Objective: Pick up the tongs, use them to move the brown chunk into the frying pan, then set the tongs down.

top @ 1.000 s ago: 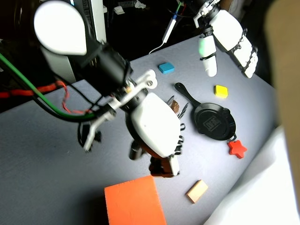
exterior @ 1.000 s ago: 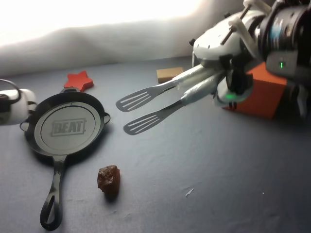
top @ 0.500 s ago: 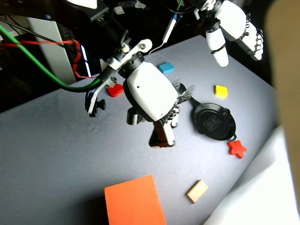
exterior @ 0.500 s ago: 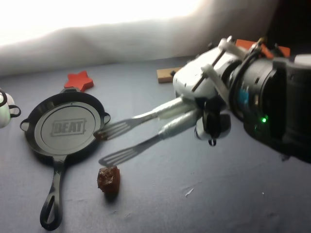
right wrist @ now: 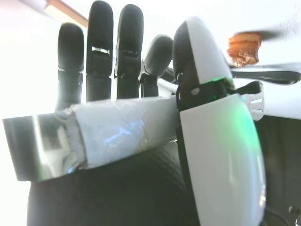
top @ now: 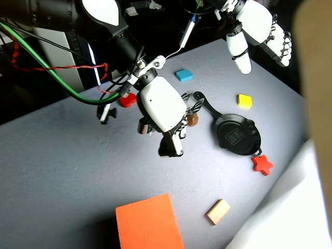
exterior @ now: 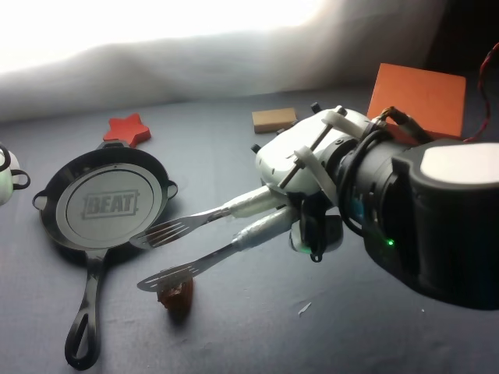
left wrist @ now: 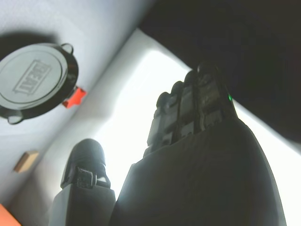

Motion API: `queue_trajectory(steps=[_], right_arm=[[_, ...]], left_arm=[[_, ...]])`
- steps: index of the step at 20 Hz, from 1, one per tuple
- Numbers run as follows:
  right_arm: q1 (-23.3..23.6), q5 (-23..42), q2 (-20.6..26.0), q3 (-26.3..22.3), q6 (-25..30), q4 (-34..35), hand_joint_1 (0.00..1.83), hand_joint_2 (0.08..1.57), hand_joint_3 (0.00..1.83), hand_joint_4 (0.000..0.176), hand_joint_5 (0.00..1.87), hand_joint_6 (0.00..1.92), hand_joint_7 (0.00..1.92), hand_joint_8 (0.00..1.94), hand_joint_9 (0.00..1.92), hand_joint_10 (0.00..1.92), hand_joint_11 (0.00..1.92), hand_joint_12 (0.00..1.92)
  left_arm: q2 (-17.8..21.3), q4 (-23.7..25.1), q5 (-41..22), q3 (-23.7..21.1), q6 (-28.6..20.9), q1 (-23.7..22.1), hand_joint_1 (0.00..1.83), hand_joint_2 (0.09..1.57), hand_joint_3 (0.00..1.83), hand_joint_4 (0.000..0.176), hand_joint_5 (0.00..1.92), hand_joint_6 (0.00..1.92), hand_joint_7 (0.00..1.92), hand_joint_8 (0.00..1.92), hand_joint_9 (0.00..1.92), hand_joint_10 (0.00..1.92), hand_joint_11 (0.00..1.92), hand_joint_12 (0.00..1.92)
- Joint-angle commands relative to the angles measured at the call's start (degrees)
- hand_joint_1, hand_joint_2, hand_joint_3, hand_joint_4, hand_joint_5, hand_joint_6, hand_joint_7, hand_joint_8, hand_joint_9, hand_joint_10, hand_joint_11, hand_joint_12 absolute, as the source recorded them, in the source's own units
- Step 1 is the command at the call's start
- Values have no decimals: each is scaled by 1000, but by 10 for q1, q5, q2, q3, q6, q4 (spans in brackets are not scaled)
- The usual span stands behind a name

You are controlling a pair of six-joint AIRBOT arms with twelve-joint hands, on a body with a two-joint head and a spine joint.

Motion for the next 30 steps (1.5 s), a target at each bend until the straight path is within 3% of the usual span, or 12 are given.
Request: queue_trajectory(steps=[1,20,30], right_arm=[[-1,-4,0,3,15,-53,1078,1255,3,0,713,1370,1024,0,930,234,414,1402],[-60,15,-49,59,48,-113,1078,1256,0,0,712,1372,1016,6,886,314,392,1433],[-80,25,-66,79,39,-115,1067,1271,0,0,688,1407,997,2,815,417,360,1443]], left_arm=[[3,60,-33,-1,5,-3,0,1286,4,0,0,0,0,0,0,0,0,0],[1,60,-33,-2,5,-3,0,1285,3,0,0,0,0,0,0,0,1,3],[-1,60,-33,-2,5,-4,0,1287,2,0,0,0,0,0,0,0,4,18]])
